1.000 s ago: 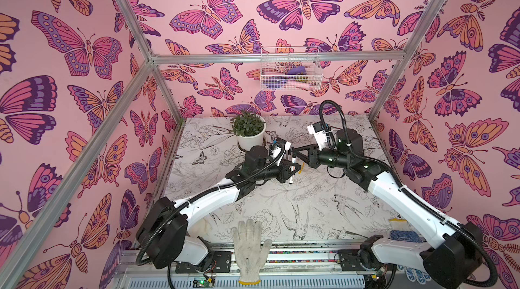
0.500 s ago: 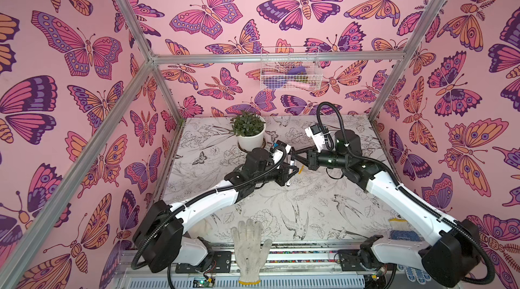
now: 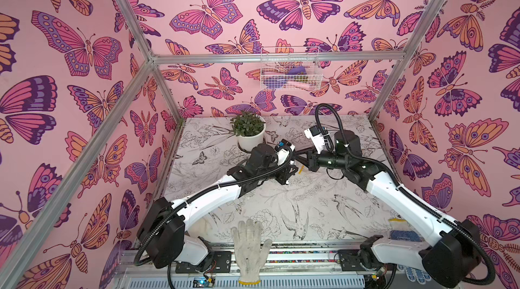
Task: Insert pens into pen caps
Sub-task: Put on the pen cap to the pen.
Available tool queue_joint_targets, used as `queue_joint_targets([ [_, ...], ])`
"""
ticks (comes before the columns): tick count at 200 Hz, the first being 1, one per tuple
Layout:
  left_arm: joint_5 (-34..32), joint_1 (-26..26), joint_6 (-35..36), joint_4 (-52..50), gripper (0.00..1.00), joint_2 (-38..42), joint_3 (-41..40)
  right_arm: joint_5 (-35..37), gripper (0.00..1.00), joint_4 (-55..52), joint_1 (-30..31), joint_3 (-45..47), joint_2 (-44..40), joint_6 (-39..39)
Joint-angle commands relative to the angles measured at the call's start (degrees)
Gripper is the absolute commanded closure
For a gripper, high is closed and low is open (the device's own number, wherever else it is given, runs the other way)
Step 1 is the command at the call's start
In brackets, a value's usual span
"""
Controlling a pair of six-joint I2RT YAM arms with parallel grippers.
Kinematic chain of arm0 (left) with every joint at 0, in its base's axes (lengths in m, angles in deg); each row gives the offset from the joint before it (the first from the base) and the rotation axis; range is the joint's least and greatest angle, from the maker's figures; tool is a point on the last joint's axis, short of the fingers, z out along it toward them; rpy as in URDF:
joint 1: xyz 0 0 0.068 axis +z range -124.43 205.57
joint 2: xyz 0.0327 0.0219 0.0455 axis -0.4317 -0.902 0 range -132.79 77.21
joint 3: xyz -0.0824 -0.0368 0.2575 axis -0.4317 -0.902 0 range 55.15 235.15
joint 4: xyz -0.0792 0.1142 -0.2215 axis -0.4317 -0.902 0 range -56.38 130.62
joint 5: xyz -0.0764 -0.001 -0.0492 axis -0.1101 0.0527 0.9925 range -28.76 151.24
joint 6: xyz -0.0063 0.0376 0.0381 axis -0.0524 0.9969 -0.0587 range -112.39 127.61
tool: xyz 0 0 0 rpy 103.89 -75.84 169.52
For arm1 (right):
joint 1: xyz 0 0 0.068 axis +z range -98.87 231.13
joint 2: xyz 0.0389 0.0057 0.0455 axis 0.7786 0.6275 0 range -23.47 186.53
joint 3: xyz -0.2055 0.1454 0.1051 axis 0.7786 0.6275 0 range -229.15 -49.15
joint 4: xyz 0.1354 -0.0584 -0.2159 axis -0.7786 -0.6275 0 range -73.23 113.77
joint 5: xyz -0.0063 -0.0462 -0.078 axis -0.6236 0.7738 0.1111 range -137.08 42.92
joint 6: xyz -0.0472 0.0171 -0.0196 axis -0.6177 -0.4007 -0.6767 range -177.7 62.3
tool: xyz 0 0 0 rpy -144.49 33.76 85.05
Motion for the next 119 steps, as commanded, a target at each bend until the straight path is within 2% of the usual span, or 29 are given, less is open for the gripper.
queue_joint_targets([
  [1, -17.9, 4.7, -2.9, 20.7, 1.0, 0.8, 7.7, -18.1, 1.0, -26.9, 5.9, 5.6, 0.8, -1.7],
  [119, -13.1, 4.7, 1.2, 20.7, 1.0, -0.6, 15.1, -18.6, 1.0, -29.4, 5.9, 5.3, 3.1, -1.3],
])
